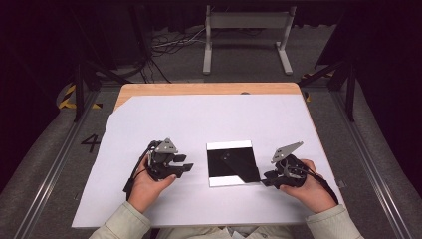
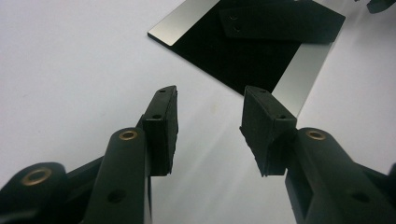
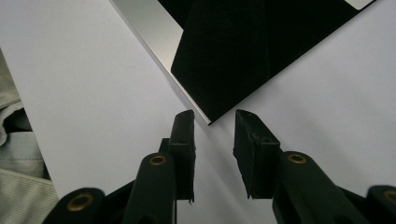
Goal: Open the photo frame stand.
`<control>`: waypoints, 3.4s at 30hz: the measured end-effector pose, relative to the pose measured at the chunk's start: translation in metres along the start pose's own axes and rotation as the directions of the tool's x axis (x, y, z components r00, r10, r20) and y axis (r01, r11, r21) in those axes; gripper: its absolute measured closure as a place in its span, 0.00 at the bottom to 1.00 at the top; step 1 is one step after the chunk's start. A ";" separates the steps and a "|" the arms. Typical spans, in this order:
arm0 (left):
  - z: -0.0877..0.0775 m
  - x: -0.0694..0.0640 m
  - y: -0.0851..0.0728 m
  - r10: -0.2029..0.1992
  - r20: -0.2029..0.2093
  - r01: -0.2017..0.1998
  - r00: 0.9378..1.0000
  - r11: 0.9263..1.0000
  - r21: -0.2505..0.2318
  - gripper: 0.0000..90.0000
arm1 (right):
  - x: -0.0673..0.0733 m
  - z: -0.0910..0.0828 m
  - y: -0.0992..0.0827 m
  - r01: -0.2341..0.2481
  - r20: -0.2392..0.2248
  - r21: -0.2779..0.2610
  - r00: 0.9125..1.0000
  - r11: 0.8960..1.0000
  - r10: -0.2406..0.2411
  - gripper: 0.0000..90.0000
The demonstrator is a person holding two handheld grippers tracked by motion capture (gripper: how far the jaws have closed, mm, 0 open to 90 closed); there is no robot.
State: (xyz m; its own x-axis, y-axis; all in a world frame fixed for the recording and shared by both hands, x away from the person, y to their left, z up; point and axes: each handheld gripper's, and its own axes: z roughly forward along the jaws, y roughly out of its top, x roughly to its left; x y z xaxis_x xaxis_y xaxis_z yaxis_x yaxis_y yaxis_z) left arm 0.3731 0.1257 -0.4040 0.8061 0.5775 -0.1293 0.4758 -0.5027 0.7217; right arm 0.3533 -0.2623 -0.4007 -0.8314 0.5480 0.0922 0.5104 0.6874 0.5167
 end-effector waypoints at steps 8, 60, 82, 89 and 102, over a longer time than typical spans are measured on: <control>0.000 0.000 0.000 0.003 -0.003 -0.003 1.000 1.000 0.002 0.63 | 0.000 0.008 -0.001 0.014 0.016 0.031 1.000 0.999 -0.015 0.80; 0.003 0.000 -0.003 0.000 -0.002 0.000 1.000 1.000 0.015 0.63 | 0.008 0.011 0.004 0.075 0.052 0.050 0.996 0.996 -0.077 0.99; 0.005 0.002 -0.003 0.001 0.000 -0.001 1.000 1.000 0.016 0.63 | 0.006 -0.013 0.007 0.040 0.017 -0.177 0.999 0.983 -0.038 1.00; 0.006 0.000 -0.004 0.000 -0.001 0.000 1.000 1.000 0.020 0.62 | 0.007 -0.017 0.010 0.036 0.020 -0.246 0.999 0.969 -0.032 1.00; 0.006 0.001 -0.005 -0.007 -0.005 0.007 1.000 1.000 0.022 0.62 | 0.006 -0.019 0.013 -0.007 -0.009 -0.335 1.000 0.942 0.004 1.00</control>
State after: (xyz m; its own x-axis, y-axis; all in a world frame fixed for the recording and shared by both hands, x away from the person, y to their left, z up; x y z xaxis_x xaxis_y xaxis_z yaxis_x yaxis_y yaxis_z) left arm 0.3735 0.1252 -0.4120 0.8010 0.5841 -0.1315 0.4894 -0.5122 0.7058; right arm 0.3508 -0.2593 -0.3775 -0.8315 0.5461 0.1019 0.4126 0.4842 0.7716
